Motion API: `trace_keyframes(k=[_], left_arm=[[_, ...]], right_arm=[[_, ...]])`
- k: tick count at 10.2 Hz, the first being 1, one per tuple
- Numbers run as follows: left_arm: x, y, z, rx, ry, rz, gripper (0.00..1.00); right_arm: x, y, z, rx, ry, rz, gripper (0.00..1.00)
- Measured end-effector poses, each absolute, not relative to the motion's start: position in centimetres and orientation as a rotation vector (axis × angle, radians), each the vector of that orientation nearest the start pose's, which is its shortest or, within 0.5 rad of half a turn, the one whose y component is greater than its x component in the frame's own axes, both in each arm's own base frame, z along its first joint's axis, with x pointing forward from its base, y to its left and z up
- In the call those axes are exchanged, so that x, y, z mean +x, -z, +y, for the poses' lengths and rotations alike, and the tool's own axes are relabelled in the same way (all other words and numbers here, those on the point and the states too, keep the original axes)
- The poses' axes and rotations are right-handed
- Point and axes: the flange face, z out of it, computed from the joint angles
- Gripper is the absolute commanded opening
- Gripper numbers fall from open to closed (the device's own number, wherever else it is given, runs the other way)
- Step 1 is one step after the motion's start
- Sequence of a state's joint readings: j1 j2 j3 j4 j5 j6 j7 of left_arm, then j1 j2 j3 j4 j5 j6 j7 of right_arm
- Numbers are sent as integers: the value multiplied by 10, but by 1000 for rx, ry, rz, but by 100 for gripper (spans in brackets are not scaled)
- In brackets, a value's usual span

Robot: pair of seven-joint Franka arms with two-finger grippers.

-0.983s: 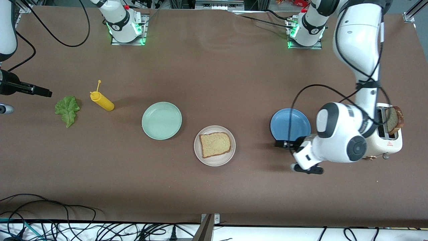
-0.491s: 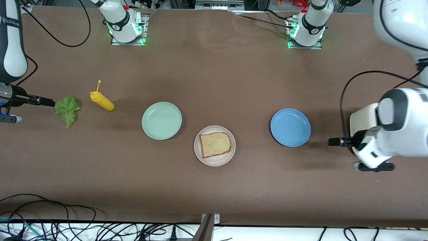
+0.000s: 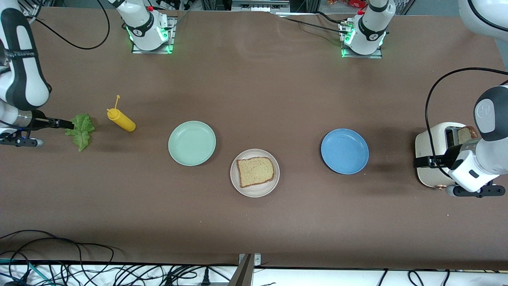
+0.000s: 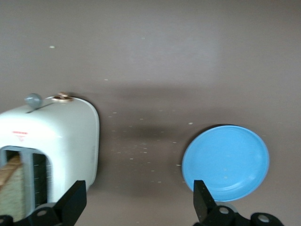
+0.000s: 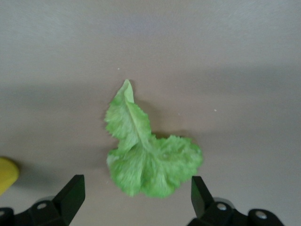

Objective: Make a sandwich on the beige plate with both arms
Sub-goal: 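Reach the right gripper to the green lettuce leaf and grasp it, then lift the lettuce and carry it to the beige plate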

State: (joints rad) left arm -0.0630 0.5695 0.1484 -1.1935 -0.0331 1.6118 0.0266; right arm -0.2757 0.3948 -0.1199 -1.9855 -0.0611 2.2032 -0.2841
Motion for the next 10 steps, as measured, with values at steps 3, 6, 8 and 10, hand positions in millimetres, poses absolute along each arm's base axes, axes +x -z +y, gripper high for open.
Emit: trace_keyframes(k=[3, 6, 8, 10], left_arm=[[701, -444, 43, -3081, -238, -93, 100], [701, -444, 42, -3081, -239, -93, 100], [701, -444, 43, -3081, -239, -93, 100], [701, -444, 43, -3080, -240, -94, 100]], right_arm=[[533, -198, -243, -3155, -305, 30, 81], [530, -182, -242, -3143, -341, 17, 0], [529, -183, -242, -3139, -350, 15, 0], [531, -187, -242, -3140, -347, 14, 0]])
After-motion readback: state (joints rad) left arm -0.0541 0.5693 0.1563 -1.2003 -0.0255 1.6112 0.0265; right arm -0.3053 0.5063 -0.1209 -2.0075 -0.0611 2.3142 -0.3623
